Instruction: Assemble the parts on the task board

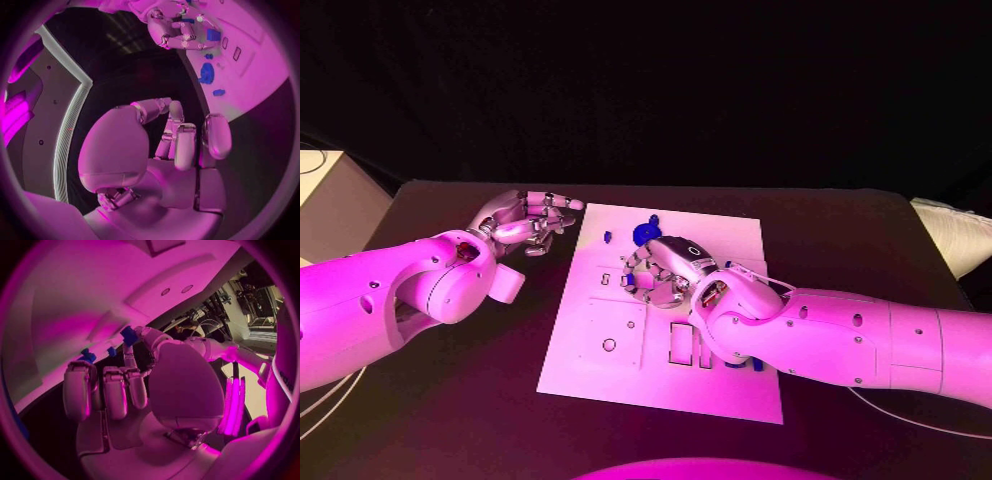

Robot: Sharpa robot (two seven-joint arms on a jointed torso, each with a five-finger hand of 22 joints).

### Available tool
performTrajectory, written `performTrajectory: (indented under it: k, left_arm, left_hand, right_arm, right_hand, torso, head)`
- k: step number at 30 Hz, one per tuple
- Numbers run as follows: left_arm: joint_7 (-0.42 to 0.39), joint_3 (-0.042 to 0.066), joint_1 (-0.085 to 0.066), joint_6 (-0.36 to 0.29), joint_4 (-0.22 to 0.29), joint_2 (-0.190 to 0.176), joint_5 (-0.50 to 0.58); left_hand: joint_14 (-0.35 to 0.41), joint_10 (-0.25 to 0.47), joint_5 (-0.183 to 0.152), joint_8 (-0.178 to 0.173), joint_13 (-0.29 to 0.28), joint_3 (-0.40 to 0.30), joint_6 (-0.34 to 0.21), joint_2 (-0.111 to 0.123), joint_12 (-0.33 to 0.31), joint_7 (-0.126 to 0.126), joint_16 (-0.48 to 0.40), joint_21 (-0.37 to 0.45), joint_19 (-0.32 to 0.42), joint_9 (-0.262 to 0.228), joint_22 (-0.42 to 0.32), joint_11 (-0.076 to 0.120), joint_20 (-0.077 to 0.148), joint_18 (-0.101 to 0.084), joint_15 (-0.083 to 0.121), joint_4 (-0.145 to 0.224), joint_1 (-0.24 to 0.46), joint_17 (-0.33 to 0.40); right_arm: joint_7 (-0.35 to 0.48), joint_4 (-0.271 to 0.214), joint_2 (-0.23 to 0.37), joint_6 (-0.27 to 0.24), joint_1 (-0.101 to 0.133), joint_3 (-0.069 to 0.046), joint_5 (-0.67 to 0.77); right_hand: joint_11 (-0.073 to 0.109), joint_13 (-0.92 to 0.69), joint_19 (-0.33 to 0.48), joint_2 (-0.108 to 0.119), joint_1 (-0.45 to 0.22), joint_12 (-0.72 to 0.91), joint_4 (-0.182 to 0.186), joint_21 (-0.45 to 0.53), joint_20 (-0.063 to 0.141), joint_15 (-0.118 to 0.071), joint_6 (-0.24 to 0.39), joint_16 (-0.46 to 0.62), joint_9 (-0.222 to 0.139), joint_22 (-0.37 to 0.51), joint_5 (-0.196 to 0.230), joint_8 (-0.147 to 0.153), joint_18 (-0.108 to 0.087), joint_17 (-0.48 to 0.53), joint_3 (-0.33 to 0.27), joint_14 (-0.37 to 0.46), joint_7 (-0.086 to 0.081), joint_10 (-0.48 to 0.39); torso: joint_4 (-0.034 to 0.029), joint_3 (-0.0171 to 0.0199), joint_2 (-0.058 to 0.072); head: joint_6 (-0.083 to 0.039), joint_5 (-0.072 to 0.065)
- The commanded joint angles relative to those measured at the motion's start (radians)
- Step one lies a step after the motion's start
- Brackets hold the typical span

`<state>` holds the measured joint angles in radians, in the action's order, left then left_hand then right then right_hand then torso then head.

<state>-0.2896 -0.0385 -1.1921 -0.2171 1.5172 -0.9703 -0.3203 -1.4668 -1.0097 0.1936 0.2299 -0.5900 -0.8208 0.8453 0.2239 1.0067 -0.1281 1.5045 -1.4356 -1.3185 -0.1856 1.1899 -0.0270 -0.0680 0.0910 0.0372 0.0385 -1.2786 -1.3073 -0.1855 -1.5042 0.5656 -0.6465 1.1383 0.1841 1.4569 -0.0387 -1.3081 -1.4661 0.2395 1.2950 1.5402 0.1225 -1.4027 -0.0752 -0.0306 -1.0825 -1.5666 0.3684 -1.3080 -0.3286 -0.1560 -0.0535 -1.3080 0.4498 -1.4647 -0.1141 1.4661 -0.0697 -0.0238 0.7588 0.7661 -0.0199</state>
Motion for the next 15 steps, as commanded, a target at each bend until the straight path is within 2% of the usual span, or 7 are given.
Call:
performTrajectory:
  k: [1,15]
  left_arm:
    - [-0.004,0.001,-0.001,0.013,0.001,0.002,0.000]
    - [-0.001,0.001,-0.001,0.017,0.001,0.002,-0.009]
  left_hand:
    - [-0.044,0.003,-0.006,0.002,0.000,0.006,0.002,-0.001,-0.003,-0.006,-0.002,0.005,0.002,-0.001,0.002,-0.006,-0.003,-0.009,-0.007,0.000,0.012,-0.107]
    - [-0.044,0.002,-0.007,0.002,0.000,0.009,0.001,-0.001,-0.003,-0.006,-0.001,0.004,0.001,-0.001,0.004,-0.006,-0.004,-0.009,-0.008,0.001,0.012,-0.108]
  right_arm:
    - [0.005,0.000,-0.001,0.016,-0.001,0.000,0.007]
    - [-0.004,0.004,0.000,0.041,-0.001,0.000,0.010]
  right_hand:
    - [0.006,-0.241,-0.026,0.007,0.006,0.001,-0.003,0.007,0.005,-0.004,0.012,-0.003,0.000,-0.162,0.004,0.002,0.014,-0.259,-0.001,-0.105,-0.001,0.088]
    - [0.001,-0.236,-0.023,0.011,0.003,-0.005,-0.003,0.015,0.002,0.000,0.023,-0.001,-0.001,-0.158,0.019,0.008,0.012,-0.254,-0.007,-0.104,-0.006,0.084]
  torso:
    - [0.0006,-0.0003,0.000]
    - [0.0008,0.0000,0.000]
  head:
    - [0.001,-0.001]
    - [0.006,-0.001]
